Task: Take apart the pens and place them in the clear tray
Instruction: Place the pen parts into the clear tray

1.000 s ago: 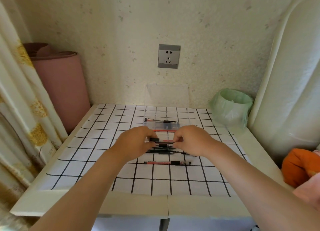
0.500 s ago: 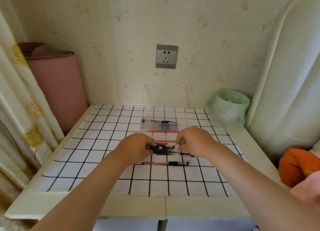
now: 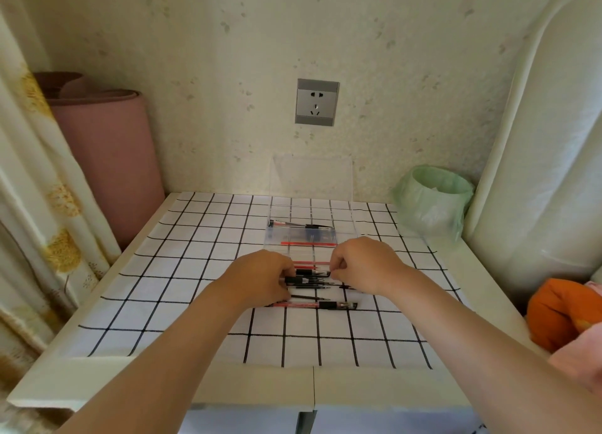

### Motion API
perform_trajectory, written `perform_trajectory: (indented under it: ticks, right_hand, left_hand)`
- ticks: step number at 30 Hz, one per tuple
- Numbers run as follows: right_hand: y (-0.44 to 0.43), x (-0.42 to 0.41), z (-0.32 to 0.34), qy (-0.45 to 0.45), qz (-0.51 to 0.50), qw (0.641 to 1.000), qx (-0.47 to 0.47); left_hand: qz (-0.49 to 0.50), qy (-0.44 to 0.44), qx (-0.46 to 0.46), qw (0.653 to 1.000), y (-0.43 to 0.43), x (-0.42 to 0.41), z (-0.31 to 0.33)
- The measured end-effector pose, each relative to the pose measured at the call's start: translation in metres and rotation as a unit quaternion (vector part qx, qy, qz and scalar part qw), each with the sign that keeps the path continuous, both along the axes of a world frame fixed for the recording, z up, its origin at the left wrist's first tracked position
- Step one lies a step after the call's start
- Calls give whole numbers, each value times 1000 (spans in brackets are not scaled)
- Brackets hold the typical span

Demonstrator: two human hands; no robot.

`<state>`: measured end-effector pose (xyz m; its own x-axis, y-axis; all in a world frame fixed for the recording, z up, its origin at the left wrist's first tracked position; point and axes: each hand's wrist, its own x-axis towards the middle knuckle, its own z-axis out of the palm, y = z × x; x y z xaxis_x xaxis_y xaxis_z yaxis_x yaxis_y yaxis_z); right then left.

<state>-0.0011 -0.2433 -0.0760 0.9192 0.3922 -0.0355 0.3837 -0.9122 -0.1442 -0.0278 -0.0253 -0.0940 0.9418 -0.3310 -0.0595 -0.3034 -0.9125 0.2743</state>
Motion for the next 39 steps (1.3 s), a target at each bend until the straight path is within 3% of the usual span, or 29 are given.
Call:
perform_trajectory:
  ticks: [4,9,20,26,34,39]
  right_hand:
    - [-1,7,5,-67,-17,996,64]
    - [-2,26,-5,-101,-28,992,67]
    - [18,60,-16,4,-10,1000,0]
    - [28,72,-8,-16,-6,998,-57]
    - [36,76,-6,-29,2,992,-126]
    - [29,72,-3,-22,24,996,-84]
  left_hand:
    - [10,-28,-18,999,2,3,1]
    - [34,-160,-32,986,7,12,1]
    - [73,-120,-6,990,14,35,-10]
    - [72,-110,-58,990,17,34,-12]
    - [60,-117,-62,989,17,29,-12]
    - [57,-176,-72,980,20,28,-6]
